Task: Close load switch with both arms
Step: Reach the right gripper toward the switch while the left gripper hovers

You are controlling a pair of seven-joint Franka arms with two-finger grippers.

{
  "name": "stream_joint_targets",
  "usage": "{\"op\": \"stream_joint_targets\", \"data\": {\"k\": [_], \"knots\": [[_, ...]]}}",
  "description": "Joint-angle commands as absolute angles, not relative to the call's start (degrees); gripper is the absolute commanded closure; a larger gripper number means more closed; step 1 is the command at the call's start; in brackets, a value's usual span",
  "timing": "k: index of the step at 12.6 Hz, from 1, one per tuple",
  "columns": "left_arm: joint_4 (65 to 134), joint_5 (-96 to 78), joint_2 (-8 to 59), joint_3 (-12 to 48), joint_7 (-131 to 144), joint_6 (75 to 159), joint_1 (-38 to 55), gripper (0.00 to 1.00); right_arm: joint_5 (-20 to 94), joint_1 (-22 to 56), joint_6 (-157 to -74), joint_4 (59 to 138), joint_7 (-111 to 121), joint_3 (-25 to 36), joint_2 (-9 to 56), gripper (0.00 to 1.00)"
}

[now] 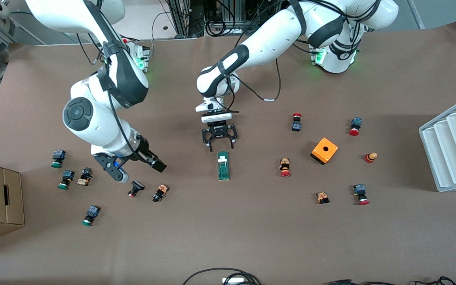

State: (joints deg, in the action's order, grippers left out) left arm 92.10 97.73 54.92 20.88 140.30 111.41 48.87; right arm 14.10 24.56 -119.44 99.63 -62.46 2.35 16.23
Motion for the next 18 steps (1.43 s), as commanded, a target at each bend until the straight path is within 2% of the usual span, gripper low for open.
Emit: {"op": "stream_joint_targets", "data": {"k": [1, 4, 13, 15, 18], "knots": [[90.62, 98.70, 55.99, 20.21, 141.68, 110.39, 50.10, 0.00, 17.58, 26.98, -122.95, 98.97, -67.74, 2.90, 19.07, 0.00], [90.53, 98.70, 56.25, 20.21, 142.29, 110.39, 50.19, 0.00, 17.75, 29.26, -125.58, 98.79, -73.89, 2.81, 21.00, 0.00], [90.53, 98.79, 56.69, 20.21, 142.29, 109.78, 50.45, 0.00, 17.14, 40.33, -140.18, 98.52, -96.85, 3.25, 29.09, 0.01], [90.44, 99.57, 57.13, 20.13, 142.38, 109.07, 50.89, 0.00, 17.14, 41.57, -141.50, 98.44, -98.08, 3.43, 30.14, 0.06], [90.53, 99.84, 57.22, 20.13, 142.82, 108.90, 50.89, 0.00, 17.14, 43.41, -143.61, 98.53, -100.19, 4.04, 32.07, 0.27]]}}
